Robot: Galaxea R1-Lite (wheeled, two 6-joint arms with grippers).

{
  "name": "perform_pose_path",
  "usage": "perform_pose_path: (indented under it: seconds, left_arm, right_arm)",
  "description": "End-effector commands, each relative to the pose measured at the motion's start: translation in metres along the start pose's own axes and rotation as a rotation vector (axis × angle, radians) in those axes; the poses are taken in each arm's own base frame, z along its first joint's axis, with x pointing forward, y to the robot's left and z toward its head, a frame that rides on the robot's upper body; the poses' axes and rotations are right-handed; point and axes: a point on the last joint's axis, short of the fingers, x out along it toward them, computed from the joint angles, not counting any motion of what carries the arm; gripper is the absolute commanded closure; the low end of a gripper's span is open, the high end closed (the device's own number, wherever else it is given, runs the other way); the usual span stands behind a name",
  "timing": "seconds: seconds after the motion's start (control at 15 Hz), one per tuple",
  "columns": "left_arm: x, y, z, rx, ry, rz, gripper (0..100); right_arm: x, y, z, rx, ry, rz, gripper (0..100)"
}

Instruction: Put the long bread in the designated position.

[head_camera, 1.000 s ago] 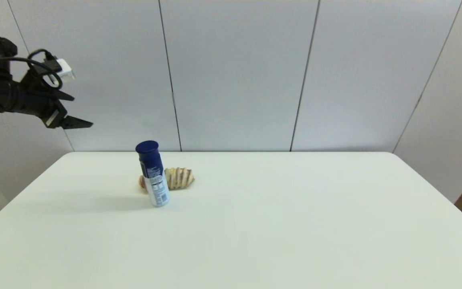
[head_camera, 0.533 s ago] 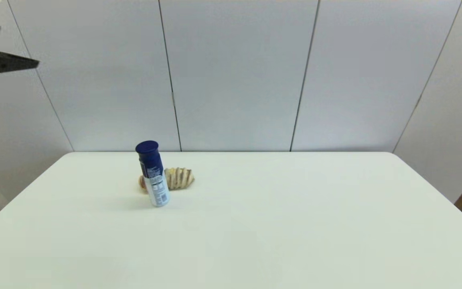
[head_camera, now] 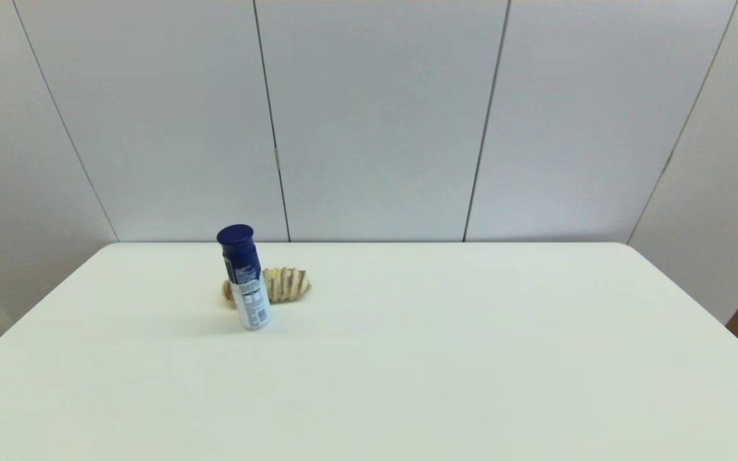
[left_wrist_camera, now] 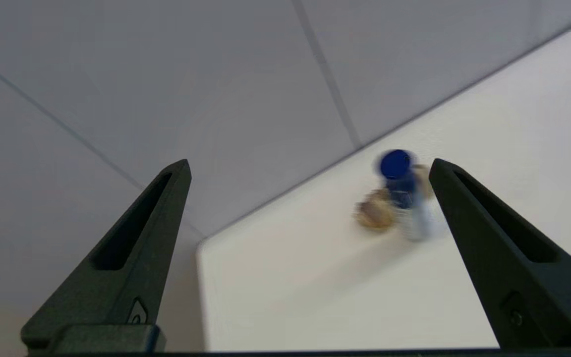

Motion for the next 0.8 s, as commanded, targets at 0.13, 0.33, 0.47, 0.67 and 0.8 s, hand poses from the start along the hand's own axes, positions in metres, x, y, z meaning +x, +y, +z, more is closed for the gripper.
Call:
perform_pose_path:
  seconds: [0.13, 0.33, 0.47, 0.67, 0.8]
  left_arm:
    - [-0.062, -0.058, -0.053, -0.09, -0.09, -0.101, 0]
    - [-0.074, -0.077, -0.085, -0.115, -0.091, -0.051, 0]
    - [-0.08, -0.091, -0.108, -0.128, -0.105, -0.039, 0]
    - [-0.08, -0.107, -0.139, -0.148, -0.135, -0.016, 0]
    - [-0.08, -0.116, -0.157, -0.18, -0.146, 0.035, 0]
  right_arm:
    - [0.0, 0.0, 0.0, -0.001, 0.002, 0.001, 0]
    - [0.0, 0.0, 0.0, -0.001, 0.002, 0.001, 0]
    - [0.0, 0.0, 0.0, -0.001, 0.002, 0.001, 0]
    - [0.0, 0.0, 0.0, -0.001, 0.002, 0.001, 0]
    - [0.0, 0.0, 0.0, -0.001, 0.002, 0.001, 0]
